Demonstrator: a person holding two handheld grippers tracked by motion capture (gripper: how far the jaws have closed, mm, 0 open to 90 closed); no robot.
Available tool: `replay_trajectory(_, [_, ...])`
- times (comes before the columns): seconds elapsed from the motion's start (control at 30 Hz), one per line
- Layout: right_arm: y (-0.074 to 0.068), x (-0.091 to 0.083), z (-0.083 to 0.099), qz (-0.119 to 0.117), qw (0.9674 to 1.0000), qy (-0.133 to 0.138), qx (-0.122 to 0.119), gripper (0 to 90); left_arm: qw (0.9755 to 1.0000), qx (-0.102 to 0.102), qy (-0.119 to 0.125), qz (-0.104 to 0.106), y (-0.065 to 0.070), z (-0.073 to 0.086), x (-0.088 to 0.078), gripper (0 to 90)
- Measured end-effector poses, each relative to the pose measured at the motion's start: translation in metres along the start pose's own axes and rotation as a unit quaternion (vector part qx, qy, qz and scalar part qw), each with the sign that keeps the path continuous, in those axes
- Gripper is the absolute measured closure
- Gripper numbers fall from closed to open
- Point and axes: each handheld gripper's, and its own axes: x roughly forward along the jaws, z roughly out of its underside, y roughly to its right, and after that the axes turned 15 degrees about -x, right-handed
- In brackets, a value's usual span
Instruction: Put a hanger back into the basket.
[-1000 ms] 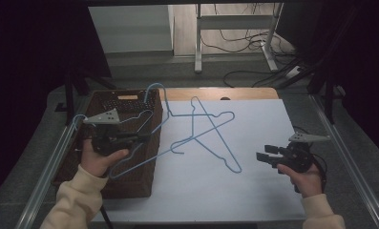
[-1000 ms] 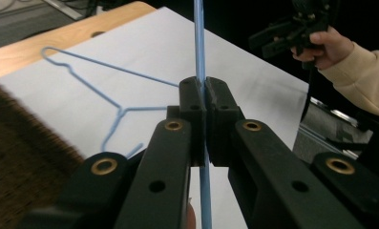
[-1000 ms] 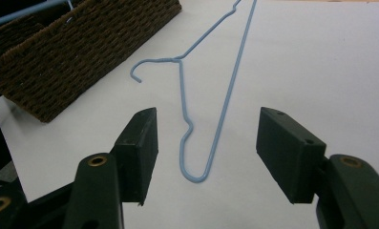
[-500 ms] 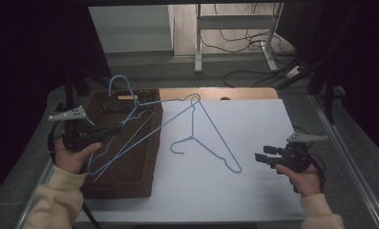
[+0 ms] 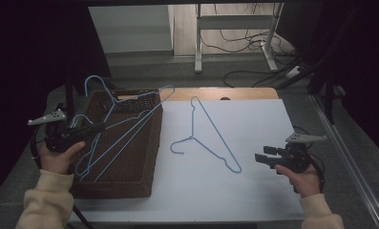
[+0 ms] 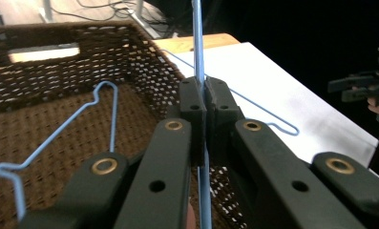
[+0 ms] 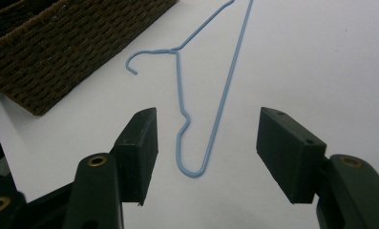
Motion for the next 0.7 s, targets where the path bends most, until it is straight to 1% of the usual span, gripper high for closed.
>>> replay_trajectory(0.1, [0.000, 0.001, 0.000, 0.001, 1.0000, -0.001, 0.001, 39.7, 0.9999, -0.011, 0.009, -0.008, -0.007, 0.003, -0.003, 87.4])
replay_trajectory(0.23, [0.000, 0.001, 0.000, 0.002, 1.0000, -0.002, 0.001, 39.7, 0.9991, -0.026, 0.020, -0.025, -0.014, 0.006, -0.005, 87.3])
replay_trajectory(0.4, [0.000, 0.001, 0.000, 0.002, 1.0000, -0.003, 0.000, 39.5, 0.9982, -0.039, 0.024, -0.038, -0.023, 0.011, -0.004, 87.3])
replay_trajectory(0.7, [-0.001, 0.001, 0.000, 0.003, 1.0000, -0.004, -0.001, 39.3, 0.9978, -0.046, 0.015, -0.045, -0.031, 0.017, 0.000, 87.3])
